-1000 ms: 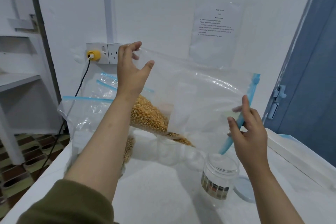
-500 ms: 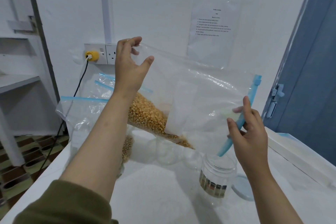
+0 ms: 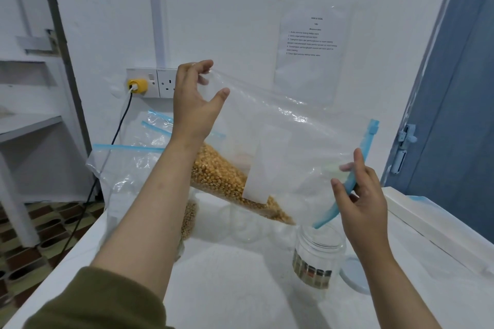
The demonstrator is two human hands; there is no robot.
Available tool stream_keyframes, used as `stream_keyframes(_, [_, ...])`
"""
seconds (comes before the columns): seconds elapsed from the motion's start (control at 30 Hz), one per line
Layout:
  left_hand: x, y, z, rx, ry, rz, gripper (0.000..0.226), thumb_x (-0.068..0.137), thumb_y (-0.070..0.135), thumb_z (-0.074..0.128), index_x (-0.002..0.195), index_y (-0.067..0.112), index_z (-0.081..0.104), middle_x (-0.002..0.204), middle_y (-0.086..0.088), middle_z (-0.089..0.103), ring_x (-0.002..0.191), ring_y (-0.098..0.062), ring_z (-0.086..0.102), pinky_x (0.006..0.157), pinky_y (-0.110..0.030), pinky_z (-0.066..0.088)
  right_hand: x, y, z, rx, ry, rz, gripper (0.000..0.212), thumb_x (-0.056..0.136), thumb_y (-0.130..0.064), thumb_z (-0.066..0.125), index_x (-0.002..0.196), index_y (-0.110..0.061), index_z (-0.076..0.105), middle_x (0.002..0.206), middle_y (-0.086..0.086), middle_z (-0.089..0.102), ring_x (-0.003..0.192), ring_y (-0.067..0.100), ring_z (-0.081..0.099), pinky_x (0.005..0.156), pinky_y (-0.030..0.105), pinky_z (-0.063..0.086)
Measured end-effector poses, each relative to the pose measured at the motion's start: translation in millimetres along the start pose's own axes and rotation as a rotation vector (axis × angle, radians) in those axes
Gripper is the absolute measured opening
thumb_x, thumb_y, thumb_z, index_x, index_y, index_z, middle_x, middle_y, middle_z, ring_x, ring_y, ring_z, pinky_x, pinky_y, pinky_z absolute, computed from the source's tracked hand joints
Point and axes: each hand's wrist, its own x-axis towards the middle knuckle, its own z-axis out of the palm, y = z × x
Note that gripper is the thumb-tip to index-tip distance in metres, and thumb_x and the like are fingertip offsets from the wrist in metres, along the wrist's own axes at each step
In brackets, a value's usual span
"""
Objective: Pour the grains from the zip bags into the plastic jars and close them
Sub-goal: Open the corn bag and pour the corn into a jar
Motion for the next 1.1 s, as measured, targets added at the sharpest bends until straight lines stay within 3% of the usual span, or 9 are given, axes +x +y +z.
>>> stream_keyframes(0.63, [0.7, 3.1, 8.4, -0.02, -0.001, 0.023, 0.052, 0.083, 0.015, 0.077, 0.13, 0.014, 0.055, 0.122, 0.003, 0.047, 0.111, -0.007, 0.053, 0.088, -0.007, 0.039, -0.5, 0.4, -2.1, 0.002, 0.042, 0.021, 0.07, 0.09, -0.016, 0.067, 0.152, -0.023, 0.036, 0.105, -0.02, 0.053, 0.095, -0.004, 0.054, 0.074, 0.0, 0.045])
stream_keyframes(0.83, [7.1, 4.9, 11.0, -0.022, 0.007, 0.042, 0.051, 0.082, 0.016, 0.077, 0.129, 0.014, 0.056, 0.121, 0.003, 0.047, 0.11, -0.008, 0.054, 0.087, -0.007, 0.038, 1.2, -4.6, -4.8, 0.027, 0.058, 0.019, 0.069, 0.089, -0.019, 0.066, 0.151, -0.024, 0.036, 0.106, -0.018, 0.054, 0.092, -0.002, 0.055, 0.079, 0.003, 0.048])
stream_keyframes(1.1, [7.0, 7.1, 12.4, -0.001, -0.013, 0.047, 0.051, 0.082, 0.016, 0.077, 0.128, 0.013, 0.056, 0.122, 0.002, 0.048, 0.108, -0.005, 0.052, 0.086, -0.005, 0.038, -3.1, 2.6, -3.2, 0.032, 0.037, 0.037, 0.069, 0.091, -0.013, 0.067, 0.151, -0.024, 0.036, 0.106, -0.014, 0.054, 0.089, -0.001, 0.054, 0.073, 0.004, 0.047])
